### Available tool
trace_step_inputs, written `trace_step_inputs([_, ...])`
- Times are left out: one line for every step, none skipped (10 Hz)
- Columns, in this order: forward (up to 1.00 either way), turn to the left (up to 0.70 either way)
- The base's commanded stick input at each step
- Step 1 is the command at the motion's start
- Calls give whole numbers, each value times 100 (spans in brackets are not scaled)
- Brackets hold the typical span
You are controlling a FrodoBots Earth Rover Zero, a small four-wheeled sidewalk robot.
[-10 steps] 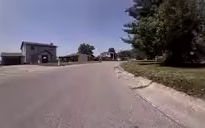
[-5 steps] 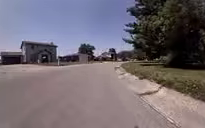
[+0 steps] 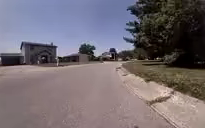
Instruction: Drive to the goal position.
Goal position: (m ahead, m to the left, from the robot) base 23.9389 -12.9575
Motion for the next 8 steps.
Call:
trace_step_inputs([70,0])
trace_step_inputs([70,0])
trace_step_inputs([70,0])
trace_step_inputs([70,0])
trace_step_inputs([70,0])
trace_step_inputs([70,0])
trace_step_inputs([70,0])
trace_step_inputs([70,0])
